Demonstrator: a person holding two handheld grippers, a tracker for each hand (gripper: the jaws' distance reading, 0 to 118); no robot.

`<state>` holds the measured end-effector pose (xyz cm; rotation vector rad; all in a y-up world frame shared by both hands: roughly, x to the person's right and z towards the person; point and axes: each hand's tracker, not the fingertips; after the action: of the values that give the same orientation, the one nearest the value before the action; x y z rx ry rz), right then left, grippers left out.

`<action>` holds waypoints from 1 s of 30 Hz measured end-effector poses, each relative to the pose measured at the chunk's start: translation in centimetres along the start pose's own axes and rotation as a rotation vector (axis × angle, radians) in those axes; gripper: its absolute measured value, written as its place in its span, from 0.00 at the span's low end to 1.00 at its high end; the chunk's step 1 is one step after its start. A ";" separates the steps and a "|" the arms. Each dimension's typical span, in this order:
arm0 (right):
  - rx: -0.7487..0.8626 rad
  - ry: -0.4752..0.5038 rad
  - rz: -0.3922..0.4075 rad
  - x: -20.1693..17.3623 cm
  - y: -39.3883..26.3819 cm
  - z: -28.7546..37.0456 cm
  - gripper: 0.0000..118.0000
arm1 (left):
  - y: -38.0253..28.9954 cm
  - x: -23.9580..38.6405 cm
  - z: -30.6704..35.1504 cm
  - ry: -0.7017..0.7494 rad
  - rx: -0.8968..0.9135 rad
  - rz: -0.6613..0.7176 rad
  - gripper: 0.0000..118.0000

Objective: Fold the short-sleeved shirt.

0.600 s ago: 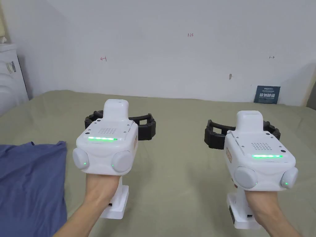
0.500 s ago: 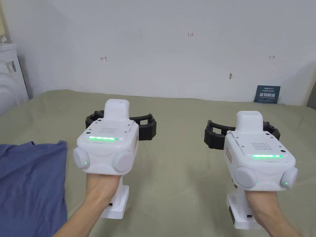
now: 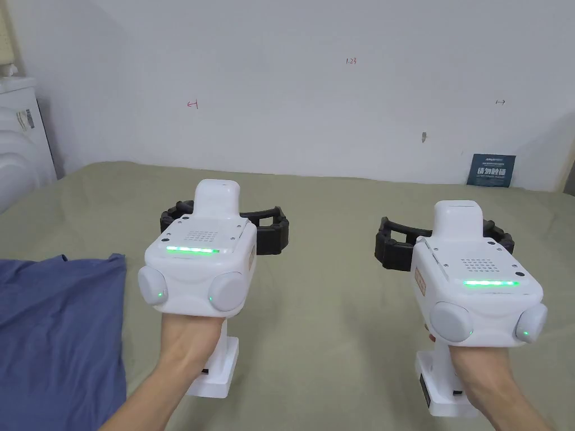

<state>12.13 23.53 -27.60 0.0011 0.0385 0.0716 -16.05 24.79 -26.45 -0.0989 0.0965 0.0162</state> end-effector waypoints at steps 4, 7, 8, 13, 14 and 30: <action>-0.006 -0.004 0.003 0.0 -0.2 0.0 1.00 | -0.1 0.1 0.0 -0.002 -0.003 0.000 1.00; -0.010 -0.002 0.002 0.0 -0.3 0.0 1.00 | -0.2 0.1 0.0 -0.002 -0.002 -0.004 1.00; -0.009 -0.001 0.000 0.0 -0.3 0.1 1.00 | -0.2 0.1 0.0 -0.004 -0.002 -0.003 1.00; -0.010 -0.002 -0.001 0.1 -0.4 0.1 1.00 | -0.2 0.1 0.1 -0.003 -0.003 0.008 1.00; -0.011 -0.001 -0.003 0.1 -0.4 0.1 1.00 | -0.2 0.1 0.1 -0.004 -0.004 0.009 1.00; -0.016 -0.008 0.004 0.2 -0.8 0.2 1.00 | -0.4 -0.1 0.0 0.002 -0.011 -0.006 1.00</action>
<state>12.42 22.72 -27.43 -0.0149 0.0298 0.0755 -16.10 24.44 -26.38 -0.1101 0.0981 0.0111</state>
